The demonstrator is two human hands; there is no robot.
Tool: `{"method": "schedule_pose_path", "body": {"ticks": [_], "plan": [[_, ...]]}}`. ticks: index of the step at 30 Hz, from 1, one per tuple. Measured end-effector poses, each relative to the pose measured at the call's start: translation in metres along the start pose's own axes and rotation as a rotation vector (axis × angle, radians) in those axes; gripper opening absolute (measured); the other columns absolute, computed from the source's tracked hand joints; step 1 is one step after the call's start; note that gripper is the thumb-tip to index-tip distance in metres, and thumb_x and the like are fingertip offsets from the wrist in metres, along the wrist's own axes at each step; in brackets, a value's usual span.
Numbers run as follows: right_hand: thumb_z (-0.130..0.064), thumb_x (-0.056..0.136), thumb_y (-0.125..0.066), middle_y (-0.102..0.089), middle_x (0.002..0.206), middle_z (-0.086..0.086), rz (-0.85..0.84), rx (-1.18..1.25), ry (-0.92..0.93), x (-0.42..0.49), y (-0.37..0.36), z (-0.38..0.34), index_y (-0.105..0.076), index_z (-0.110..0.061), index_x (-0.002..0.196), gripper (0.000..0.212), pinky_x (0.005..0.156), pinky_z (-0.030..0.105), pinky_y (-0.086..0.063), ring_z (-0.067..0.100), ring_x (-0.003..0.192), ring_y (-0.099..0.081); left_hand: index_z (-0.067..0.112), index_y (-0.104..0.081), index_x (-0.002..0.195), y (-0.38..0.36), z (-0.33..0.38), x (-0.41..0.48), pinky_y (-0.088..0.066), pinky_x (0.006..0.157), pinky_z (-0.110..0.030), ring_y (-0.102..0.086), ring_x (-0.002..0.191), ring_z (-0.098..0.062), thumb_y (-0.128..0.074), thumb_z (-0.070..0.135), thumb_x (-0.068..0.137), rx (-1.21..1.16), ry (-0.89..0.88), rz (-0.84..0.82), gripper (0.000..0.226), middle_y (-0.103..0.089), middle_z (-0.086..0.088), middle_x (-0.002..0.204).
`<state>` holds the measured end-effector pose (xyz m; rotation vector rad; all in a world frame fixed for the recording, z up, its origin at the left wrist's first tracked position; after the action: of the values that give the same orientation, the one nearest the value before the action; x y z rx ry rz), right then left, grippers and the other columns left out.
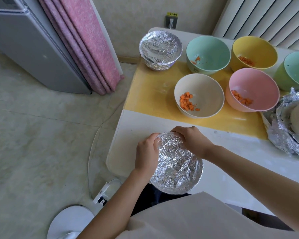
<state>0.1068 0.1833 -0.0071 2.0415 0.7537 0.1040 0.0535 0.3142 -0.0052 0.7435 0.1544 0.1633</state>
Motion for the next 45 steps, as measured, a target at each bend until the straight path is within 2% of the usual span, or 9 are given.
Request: {"method": "schedule_pose_path", "body": {"ticks": [3, 7, 12, 20, 27, 33, 36, 40, 45], "plan": [[0.008, 0.078, -0.046, -0.069, 0.093, 0.009, -0.044, -0.138, -0.017, 0.002, -0.003, -0.002, -0.060, -0.013, 0.110, 0.040, 0.067, 0.033, -0.044, 0.030, 0.084, -0.063, 0.008, -0.067, 0.110, 0.003, 0.002, -0.001, -0.042, 0.066, -0.022, -0.066, 0.077, -0.024, -0.051, 0.007, 0.093, -0.016, -0.001, 0.022, 0.023, -0.072, -0.009, 0.088], [0.004, 0.083, -0.043, -0.063, 0.114, 0.002, -0.102, -0.353, 0.043, 0.010, -0.005, -0.015, -0.051, -0.015, 0.125, 0.047, 0.091, 0.028, -0.040, 0.022, 0.104, -0.059, 0.009, -0.068, 0.108, 0.003, 0.003, -0.001, -0.048, 0.066, -0.029, -0.066, 0.074, -0.025, -0.052, 0.006, 0.092, -0.015, -0.008, 0.031, 0.022, -0.072, -0.009, 0.085], [0.009, 0.076, -0.043, -0.066, 0.107, 0.008, -0.171, -0.293, 0.050, 0.018, -0.015, -0.019, -0.053, -0.016, 0.123, 0.054, 0.066, 0.029, -0.037, 0.029, 0.091, -0.060, 0.007, -0.068, 0.106, 0.003, 0.001, -0.002, -0.046, 0.066, -0.029, -0.066, 0.075, -0.027, -0.051, 0.006, 0.093, -0.011, -0.010, 0.046, 0.021, -0.072, -0.010, 0.086], [0.007, 0.081, -0.044, -0.063, 0.115, 0.004, -0.208, -0.291, 0.046, 0.021, -0.022, -0.024, -0.052, -0.013, 0.123, 0.046, 0.074, 0.033, -0.045, 0.028, 0.099, -0.060, 0.007, -0.069, 0.104, 0.004, 0.001, -0.003, -0.038, 0.060, -0.020, -0.065, 0.068, -0.025, -0.057, 0.007, 0.090, 0.019, -0.063, 0.068, 0.018, -0.072, -0.008, 0.081], [-0.016, 0.098, -0.045, -0.067, 0.095, 0.004, -0.102, 0.058, -0.024, 0.017, -0.010, -0.007, -0.062, -0.008, 0.111, 0.023, 0.073, 0.029, -0.042, 0.021, 0.083, -0.059, 0.006, -0.065, 0.102, 0.002, -0.007, -0.005, -0.032, 0.059, -0.025, -0.059, 0.069, -0.028, -0.051, 0.010, 0.094, 0.017, -0.005, 0.085, 0.017, -0.069, -0.010, 0.080], [-0.002, 0.093, -0.048, -0.062, 0.070, 0.008, -0.029, 0.000, 0.000, 0.009, -0.008, 0.002, -0.062, -0.004, 0.090, 0.014, 0.061, 0.035, -0.038, 0.025, 0.062, -0.050, 0.008, -0.057, 0.109, -0.009, -0.004, -0.002, -0.038, 0.068, -0.028, -0.059, 0.086, -0.025, -0.042, 0.016, 0.098, -0.004, -0.031, -0.009, 0.020, -0.065, -0.008, 0.093], [-0.002, 0.094, -0.046, -0.066, 0.082, 0.009, -0.089, -0.053, 0.015, 0.011, -0.011, -0.001, -0.060, -0.008, 0.101, 0.017, 0.067, 0.037, -0.043, 0.026, 0.072, -0.056, 0.009, -0.060, 0.105, -0.010, -0.001, 0.005, -0.048, 0.067, -0.036, -0.063, 0.082, -0.024, -0.040, 0.014, 0.098, -0.020, -0.049, -0.045, 0.021, -0.066, -0.008, 0.086], [0.008, 0.088, -0.043, -0.061, 0.123, 0.005, -0.089, -0.077, 0.013, 0.009, -0.008, -0.010, -0.050, -0.013, 0.132, 0.050, 0.089, 0.032, -0.044, 0.024, 0.110, -0.057, 0.006, -0.063, 0.100, -0.007, 0.004, 0.008, -0.039, 0.059, -0.027, -0.062, 0.071, -0.027, -0.045, 0.009, 0.096, 0.029, -0.070, -0.024, 0.019, -0.067, -0.010, 0.079], [0.016, 0.071, -0.043, -0.066, 0.114, 0.005, -0.099, -0.147, 0.031, 0.014, -0.008, -0.013, -0.057, -0.012, 0.122, 0.060, 0.075, 0.032, -0.042, 0.029, 0.099, -0.061, 0.004, -0.065, 0.097, -0.006, 0.005, 0.006, -0.035, 0.057, -0.025, -0.063, 0.069, -0.027, -0.048, 0.007, 0.094, 0.055, -0.077, -0.009, 0.017, -0.068, -0.012, 0.078]]}}
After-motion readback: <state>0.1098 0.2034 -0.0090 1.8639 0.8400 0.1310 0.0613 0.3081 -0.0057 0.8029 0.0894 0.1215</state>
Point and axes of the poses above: each hand's wrist, its own x-axis towards the middle knuckle, its own y-axis out of the back of the hand, z = x × y, the point moved 9 cm from there along x, towards the middle knuckle
